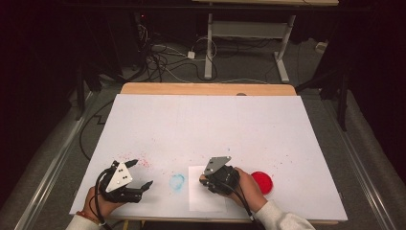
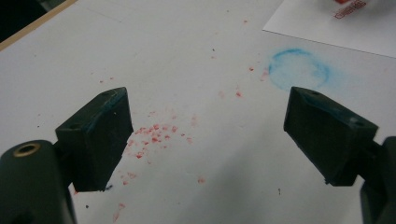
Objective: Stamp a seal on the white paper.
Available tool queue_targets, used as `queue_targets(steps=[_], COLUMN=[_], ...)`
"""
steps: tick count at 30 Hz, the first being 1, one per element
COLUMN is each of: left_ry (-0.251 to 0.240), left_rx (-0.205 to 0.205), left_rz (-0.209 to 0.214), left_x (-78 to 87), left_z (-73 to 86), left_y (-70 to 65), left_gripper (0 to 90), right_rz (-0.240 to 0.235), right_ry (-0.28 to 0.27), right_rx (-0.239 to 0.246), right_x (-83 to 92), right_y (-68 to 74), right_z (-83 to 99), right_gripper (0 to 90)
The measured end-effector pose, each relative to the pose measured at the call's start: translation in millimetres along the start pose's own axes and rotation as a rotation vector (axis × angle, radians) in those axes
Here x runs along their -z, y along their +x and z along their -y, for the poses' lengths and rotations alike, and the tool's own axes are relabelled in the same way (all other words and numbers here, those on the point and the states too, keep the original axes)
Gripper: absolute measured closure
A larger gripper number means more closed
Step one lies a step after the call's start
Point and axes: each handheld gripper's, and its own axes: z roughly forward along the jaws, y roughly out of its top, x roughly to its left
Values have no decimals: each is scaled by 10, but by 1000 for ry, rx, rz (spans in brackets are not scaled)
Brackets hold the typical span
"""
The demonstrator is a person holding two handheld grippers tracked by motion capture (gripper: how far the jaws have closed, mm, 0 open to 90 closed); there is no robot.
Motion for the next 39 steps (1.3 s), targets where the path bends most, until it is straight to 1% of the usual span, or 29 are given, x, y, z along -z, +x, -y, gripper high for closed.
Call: queue_targets(steps=[2,4,7,10,15,18,26,27,33,34,37,38,39], left_ry=[2,2,2,2,2,3,0,1,2,3,1,1,1], left_rx=[-1,-2,-1,-2,0,-1,7,6,5,5,2,2,1], left_rz=[0,1,1,2,3,5,10,11,13,14,12,12,12], left_x=[-2,-1,-1,-4,-5,-9,-30,-32,-36,-35,-35,-36,-39], left_z=[1,-2,-3,-5,-4,-2,12,12,8,7,2,1,0], left_y=[2,-1,-2,-7,-3,1,28,29,22,21,20,21,21], left_gripper=[146,145,145,145,145,145,146,145,145,145,145,146,145], right_rz=[-1,4,14,19,20,29,21,26,30,32,37,39,38], right_ry=[-25,-47,-64,-69,-81,-85,-104,-104,-108,-112,-115,-114,-113], right_rx=[-11,-6,0,3,-5,6,3,-2,6,0,1,-6,-2], right_x=[66,140,219,264,338,371,475,485,538,553,588,599,607], right_y=[-14,-23,-28,-44,-73,-74,-105,-103,-114,-114,-121,-119,-123], right_z=[-21,-42,-57,-60,-58,-61,-72,-71,-55,-52,-39,-36,-32], right_gripper=[757,757,756,756,755,756,755,755,755,755,753,753,754])
